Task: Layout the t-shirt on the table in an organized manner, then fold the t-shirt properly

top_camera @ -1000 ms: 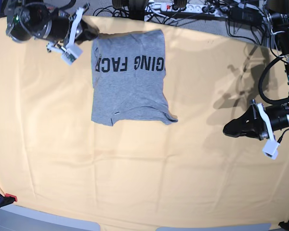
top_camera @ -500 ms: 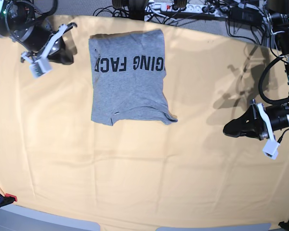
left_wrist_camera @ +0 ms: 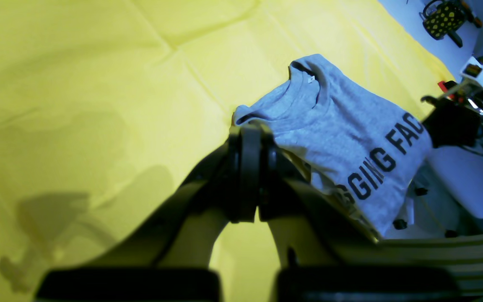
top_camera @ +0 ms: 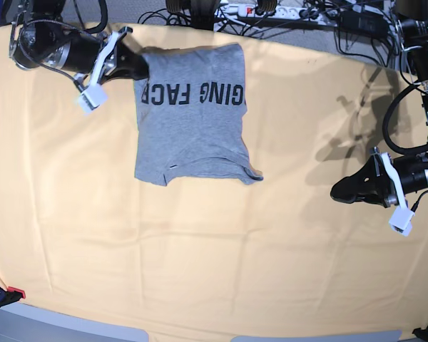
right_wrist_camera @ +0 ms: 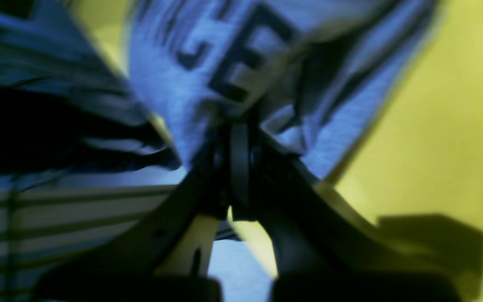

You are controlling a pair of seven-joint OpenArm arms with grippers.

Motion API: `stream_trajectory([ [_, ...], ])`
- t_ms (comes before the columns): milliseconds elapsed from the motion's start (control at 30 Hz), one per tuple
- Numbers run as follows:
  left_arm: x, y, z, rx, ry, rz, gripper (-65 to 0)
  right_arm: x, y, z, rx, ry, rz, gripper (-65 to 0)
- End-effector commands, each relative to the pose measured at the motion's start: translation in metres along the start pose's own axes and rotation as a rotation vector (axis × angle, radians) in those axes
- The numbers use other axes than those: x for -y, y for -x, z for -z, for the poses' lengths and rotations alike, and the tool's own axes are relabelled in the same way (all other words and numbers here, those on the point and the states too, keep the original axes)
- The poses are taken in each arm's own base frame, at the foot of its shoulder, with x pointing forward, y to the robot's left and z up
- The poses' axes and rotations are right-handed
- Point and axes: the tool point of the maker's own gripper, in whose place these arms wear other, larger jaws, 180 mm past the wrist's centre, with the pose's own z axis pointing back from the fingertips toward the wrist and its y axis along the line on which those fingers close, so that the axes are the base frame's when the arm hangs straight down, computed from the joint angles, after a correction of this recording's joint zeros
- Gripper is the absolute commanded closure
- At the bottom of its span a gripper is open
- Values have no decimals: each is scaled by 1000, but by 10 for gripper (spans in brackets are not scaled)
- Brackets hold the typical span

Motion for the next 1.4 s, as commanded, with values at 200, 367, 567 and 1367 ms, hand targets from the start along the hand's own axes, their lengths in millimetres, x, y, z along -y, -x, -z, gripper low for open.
stream_trajectory([
  [200, 1, -18, -8, 42, -3, 39, 0, -21, -5, -3, 51, -96, 16, 0],
  [367, 1, -18, -8, 43, -2, 39, 0, -17, 7, -5, 14, -62, 30, 0],
  [567, 1, -18, -8, 42, -4, 27, 0, 3, -32, -30, 118, 52, -60, 0],
  [1367, 186, 108, -38, -296, 109, 94, 0, -28, 50, -138, -44, 369, 107, 0],
])
